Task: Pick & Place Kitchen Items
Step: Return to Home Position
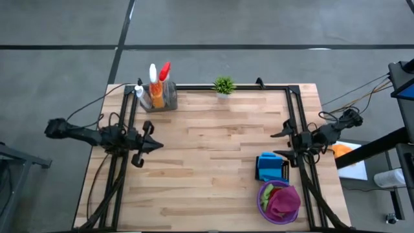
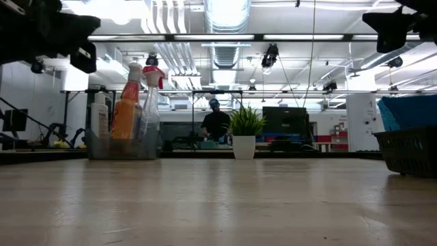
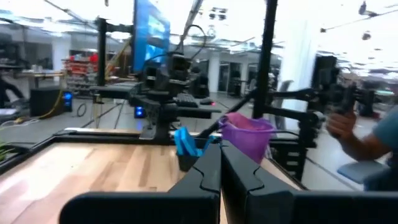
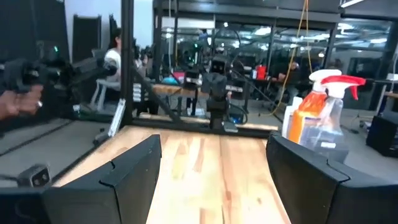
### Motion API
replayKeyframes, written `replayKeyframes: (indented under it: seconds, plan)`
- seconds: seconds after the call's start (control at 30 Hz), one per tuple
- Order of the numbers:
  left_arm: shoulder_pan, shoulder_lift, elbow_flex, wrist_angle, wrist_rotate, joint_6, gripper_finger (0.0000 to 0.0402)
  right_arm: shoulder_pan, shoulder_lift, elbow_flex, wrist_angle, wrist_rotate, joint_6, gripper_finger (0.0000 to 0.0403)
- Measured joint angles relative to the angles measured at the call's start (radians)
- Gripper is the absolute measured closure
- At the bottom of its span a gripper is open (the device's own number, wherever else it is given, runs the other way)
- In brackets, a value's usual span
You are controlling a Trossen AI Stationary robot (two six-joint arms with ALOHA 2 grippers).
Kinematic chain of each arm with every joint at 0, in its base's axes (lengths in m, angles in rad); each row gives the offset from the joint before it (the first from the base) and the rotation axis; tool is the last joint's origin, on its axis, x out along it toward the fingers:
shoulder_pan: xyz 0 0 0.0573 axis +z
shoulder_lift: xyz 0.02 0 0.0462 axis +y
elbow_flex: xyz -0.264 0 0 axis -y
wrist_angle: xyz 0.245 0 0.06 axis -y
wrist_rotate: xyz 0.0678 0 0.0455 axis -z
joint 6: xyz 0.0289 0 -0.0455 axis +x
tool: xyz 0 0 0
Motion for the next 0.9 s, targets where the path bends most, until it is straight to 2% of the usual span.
replayKeyframes:
  seconds: [0.2,0.37,0.43,0.53,0.57,0.8,0.9]
  plan:
    - [0.018,-0.079,-0.001,-0.109,0.013,0.007,0.0401,0.000,0.000,0.006,-0.027,0.008,-0.029,0.0119]
    - [0.041,-0.138,-0.001,-0.176,0.009,-0.018,0.0401,0.000,0.000,0.002,-0.151,0.179,0.092,0.0119]
    - [0.043,-0.147,-0.001,-0.202,0.000,-0.041,0.0401,0.000,0.000,-0.025,-0.130,0.115,0.101,0.0119]
    - [0.043,-0.148,-0.001,-0.218,-0.014,-0.072,0.0401,-0.002,0.000,-0.095,0.054,-0.107,0.045,0.0119]
    - [0.044,-0.148,-0.001,-0.221,-0.017,-0.078,0.0401,-0.004,0.000,-0.121,0.103,-0.132,0.036,0.0119]
    - [0.046,-0.152,-0.002,-0.222,-0.017,-0.089,0.0401,-0.061,0.002,-0.145,0.078,-0.098,0.022,0.0119]
    - [0.046,-0.165,-0.002,-0.220,-0.013,-0.060,0.0401,-0.096,-0.001,-0.146,0.084,-0.040,0.006,0.0119]
